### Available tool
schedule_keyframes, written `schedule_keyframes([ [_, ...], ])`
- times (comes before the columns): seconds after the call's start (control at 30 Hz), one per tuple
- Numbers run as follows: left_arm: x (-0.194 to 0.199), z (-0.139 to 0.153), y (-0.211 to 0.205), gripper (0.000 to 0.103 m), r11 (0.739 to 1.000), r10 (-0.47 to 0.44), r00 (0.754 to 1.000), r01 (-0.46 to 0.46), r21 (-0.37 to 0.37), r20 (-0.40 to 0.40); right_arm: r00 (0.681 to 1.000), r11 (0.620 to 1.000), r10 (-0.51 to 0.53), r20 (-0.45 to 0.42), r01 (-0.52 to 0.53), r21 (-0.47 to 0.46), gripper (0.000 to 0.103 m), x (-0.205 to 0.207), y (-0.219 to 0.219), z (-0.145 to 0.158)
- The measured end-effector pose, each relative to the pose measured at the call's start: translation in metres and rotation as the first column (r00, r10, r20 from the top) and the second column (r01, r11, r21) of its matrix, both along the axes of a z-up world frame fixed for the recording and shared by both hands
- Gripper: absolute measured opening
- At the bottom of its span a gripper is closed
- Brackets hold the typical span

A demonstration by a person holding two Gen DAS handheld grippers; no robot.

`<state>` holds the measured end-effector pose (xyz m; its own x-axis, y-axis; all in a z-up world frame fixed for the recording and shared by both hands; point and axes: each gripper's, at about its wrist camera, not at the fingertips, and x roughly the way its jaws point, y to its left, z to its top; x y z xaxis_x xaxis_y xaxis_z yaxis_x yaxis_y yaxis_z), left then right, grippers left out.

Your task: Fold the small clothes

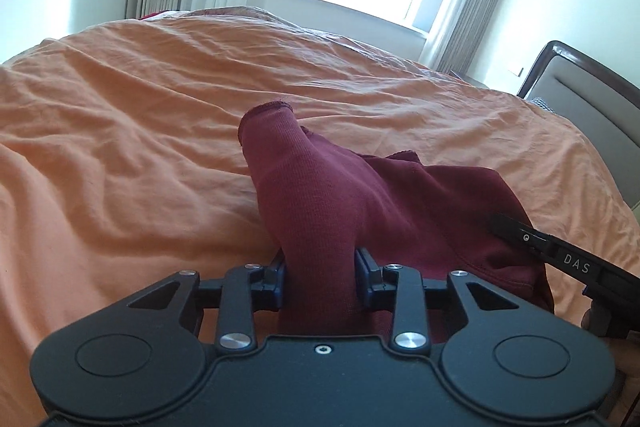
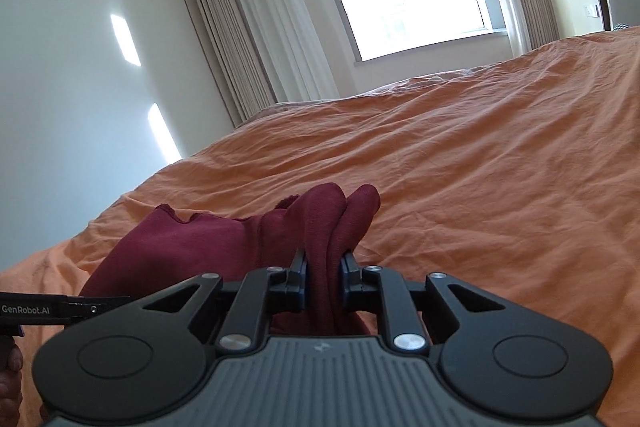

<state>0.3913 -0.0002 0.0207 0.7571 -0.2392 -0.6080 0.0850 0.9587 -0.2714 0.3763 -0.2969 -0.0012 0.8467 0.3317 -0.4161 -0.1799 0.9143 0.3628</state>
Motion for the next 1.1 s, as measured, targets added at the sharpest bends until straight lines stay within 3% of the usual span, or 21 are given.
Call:
schedule_keyframes([
  [0.13,-0.005,-0.002,-0.002,0.049,1.000,0.010,1.000,-0.010,0.009,-0.001,1.000,1.000,-0.023,-0.011,0.023,0.004,0.043,-0.005,-0.009,-0.002],
  [0.2,-0.006,-0.001,-0.004,0.064,1.000,0.015,1.000,-0.015,0.012,-0.006,1.000,0.999,-0.031,0.000,0.031,-0.010,0.053,-0.015,-0.011,0.003],
  [0.27,-0.011,0.001,-0.006,0.070,1.000,0.019,1.000,-0.019,0.018,-0.002,0.999,0.999,-0.037,0.025,0.037,-0.023,0.070,-0.026,-0.010,0.009],
  [0.57,-0.074,0.032,-0.011,0.099,0.996,0.058,0.990,-0.066,0.065,0.128,0.975,0.993,-0.006,0.220,0.033,-0.117,0.101,-0.103,0.004,0.049],
  [0.73,-0.127,0.047,-0.010,0.102,0.989,0.084,0.968,-0.111,0.102,0.236,0.954,0.990,0.018,0.300,0.026,-0.140,0.103,-0.154,0.017,0.060],
  [0.9,-0.187,0.048,-0.009,0.102,0.981,0.101,0.946,-0.146,0.128,0.308,0.944,0.988,0.017,0.331,0.036,-0.152,0.103,-0.210,0.025,0.051],
  [1.1,-0.246,0.023,-0.001,0.102,0.978,0.113,0.947,-0.159,0.133,0.301,0.947,0.986,-0.004,0.322,0.058,-0.157,0.103,-0.266,0.032,0.033],
])
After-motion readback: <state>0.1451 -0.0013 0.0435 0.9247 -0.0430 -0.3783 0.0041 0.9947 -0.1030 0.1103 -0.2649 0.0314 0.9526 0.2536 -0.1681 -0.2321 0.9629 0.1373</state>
